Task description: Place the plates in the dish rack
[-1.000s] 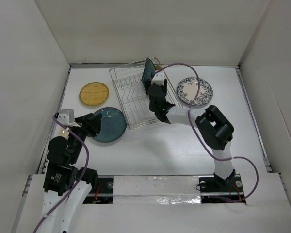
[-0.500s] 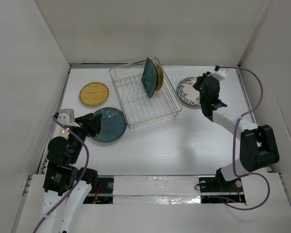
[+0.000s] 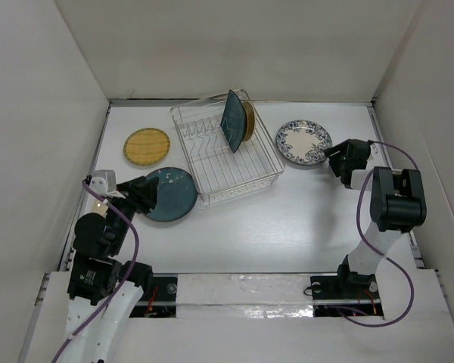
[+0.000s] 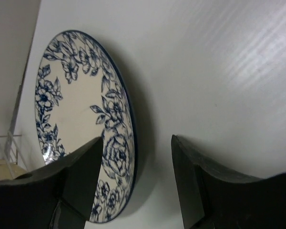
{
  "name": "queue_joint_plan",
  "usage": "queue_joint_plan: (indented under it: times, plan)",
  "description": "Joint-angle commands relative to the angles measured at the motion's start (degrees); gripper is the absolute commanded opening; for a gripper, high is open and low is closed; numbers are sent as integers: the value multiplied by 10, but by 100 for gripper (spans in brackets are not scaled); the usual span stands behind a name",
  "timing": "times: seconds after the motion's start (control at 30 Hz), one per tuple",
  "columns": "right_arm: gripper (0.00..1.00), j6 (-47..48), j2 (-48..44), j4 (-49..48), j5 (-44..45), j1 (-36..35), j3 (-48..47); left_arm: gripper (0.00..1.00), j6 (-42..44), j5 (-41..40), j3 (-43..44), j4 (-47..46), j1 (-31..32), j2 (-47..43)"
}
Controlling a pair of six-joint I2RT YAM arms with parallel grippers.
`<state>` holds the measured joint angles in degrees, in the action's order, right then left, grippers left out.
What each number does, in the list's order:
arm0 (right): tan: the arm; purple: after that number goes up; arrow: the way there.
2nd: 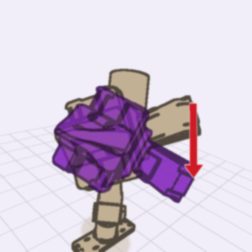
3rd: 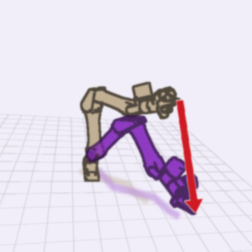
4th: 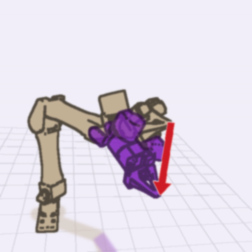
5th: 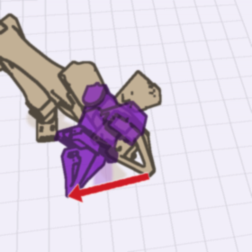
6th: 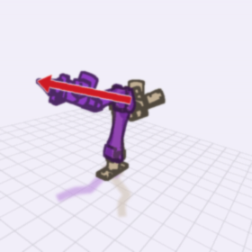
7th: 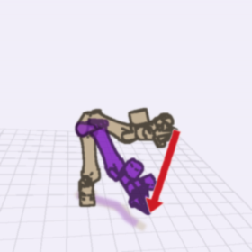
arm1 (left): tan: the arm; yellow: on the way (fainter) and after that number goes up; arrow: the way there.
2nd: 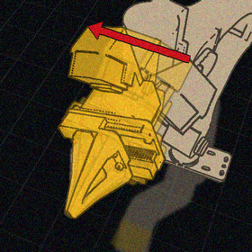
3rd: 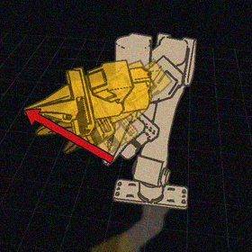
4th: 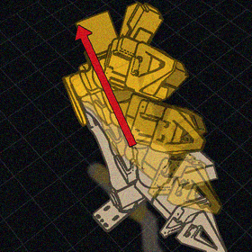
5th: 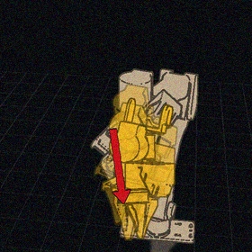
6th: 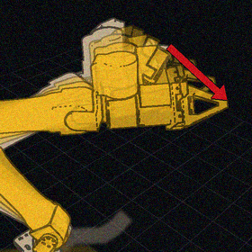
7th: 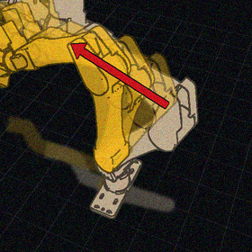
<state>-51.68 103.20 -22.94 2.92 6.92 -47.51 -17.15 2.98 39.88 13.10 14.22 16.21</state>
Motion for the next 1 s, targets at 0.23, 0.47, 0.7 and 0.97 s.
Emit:
queue_joint_plan:
  times: [0.23, 0.47, 0.7, 0.97]
  plan:
    - [47, -47, 107, 10, -166, 22, -115, 39, 2, -1, 0, -26, -2, -10]
    - [4, -4, 134, 52, -172, 34, -151, 39, 1, -7, 0, -23, -2, -6]
    - [0, -22, -31, -19, -54, 28, -48, 39, 0, -7, 0, -23, -2, 9]
    - [0, 91, -275, -22, 154, -77, -59, 39, 0, -10, 0, -23, -2, 22]
